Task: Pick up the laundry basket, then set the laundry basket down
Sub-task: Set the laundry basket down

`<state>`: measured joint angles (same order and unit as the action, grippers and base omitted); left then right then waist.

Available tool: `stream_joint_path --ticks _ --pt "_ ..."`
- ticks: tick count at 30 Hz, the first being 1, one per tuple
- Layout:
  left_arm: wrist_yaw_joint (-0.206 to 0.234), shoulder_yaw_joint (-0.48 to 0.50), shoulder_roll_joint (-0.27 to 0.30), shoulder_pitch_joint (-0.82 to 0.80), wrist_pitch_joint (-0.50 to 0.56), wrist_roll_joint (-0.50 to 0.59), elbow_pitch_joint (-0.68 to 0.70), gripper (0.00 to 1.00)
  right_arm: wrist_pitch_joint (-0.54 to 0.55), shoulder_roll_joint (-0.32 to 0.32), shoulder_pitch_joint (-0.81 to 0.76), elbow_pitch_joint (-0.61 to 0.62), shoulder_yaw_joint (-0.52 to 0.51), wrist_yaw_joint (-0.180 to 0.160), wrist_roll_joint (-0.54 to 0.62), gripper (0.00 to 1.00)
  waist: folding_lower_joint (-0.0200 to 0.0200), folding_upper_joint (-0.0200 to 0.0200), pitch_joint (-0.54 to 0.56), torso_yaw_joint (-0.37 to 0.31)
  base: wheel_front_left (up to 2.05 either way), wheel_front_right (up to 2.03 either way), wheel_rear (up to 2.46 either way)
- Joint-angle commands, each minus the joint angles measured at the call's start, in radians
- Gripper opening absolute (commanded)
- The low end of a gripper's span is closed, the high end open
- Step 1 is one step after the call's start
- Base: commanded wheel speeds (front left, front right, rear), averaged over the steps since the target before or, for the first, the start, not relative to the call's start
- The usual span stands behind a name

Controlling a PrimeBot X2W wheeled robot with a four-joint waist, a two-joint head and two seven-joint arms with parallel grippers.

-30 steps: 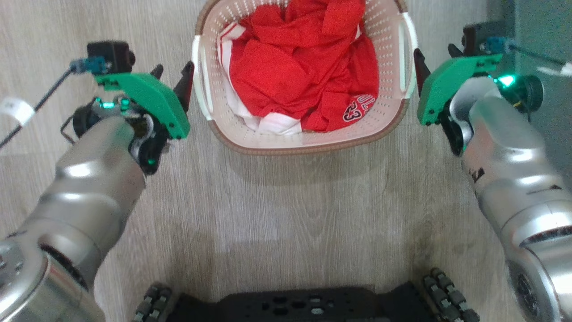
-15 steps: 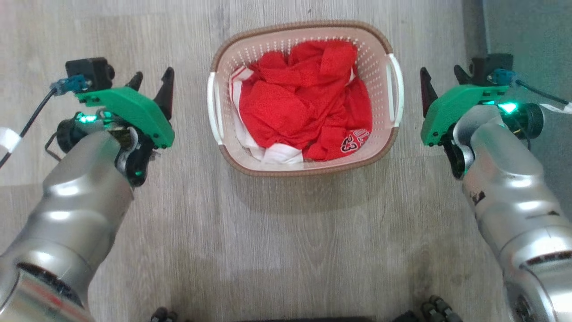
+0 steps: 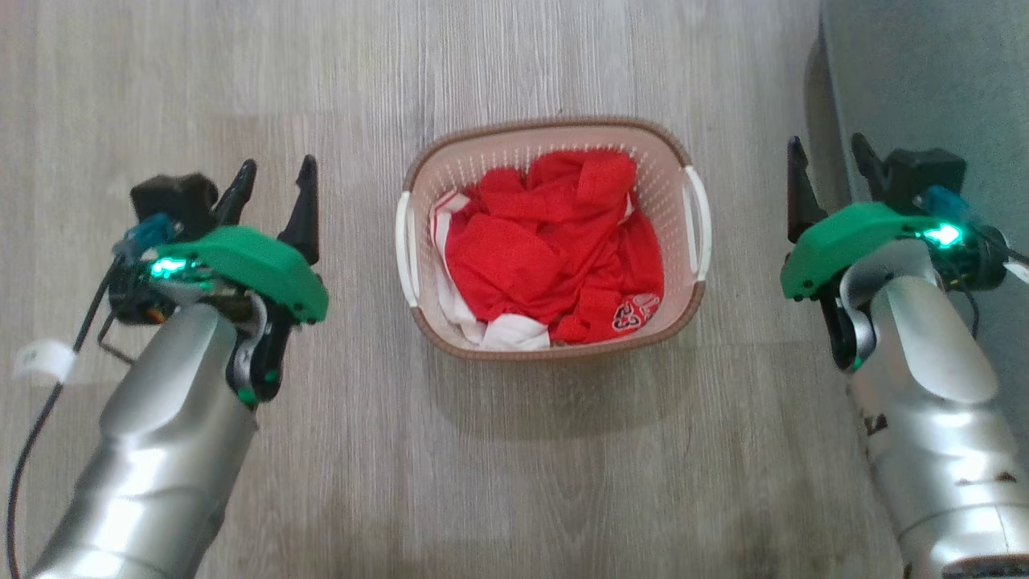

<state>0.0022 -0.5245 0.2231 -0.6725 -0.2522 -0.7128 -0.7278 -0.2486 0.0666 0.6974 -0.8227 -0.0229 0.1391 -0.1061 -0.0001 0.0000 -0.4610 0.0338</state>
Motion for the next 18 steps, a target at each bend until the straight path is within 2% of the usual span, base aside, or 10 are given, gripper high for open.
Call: stream_joint_path --ticks 1,10,18 --pt "0.010 0.055 0.040 0.012 -0.009 0.024 0.041 1.00 -0.013 -0.015 -0.021 0.045 0.012 -0.008 0.002 1.00 0.0001 0.0000 0.033 0.000 0.00 0.00 0.00" --pt "0.026 0.233 0.025 0.216 -0.009 0.230 0.314 1.00 -0.013 -0.016 -0.132 0.219 0.027 -0.008 -0.041 1.00 0.0001 0.0000 0.147 -0.003 0.00 0.00 0.00" --pt "0.051 0.284 0.033 0.353 -0.009 0.315 0.498 1.00 -0.013 -0.016 -0.196 0.314 0.020 -0.008 -0.017 1.00 0.0001 0.0000 0.222 -0.003 0.00 0.00 0.00"
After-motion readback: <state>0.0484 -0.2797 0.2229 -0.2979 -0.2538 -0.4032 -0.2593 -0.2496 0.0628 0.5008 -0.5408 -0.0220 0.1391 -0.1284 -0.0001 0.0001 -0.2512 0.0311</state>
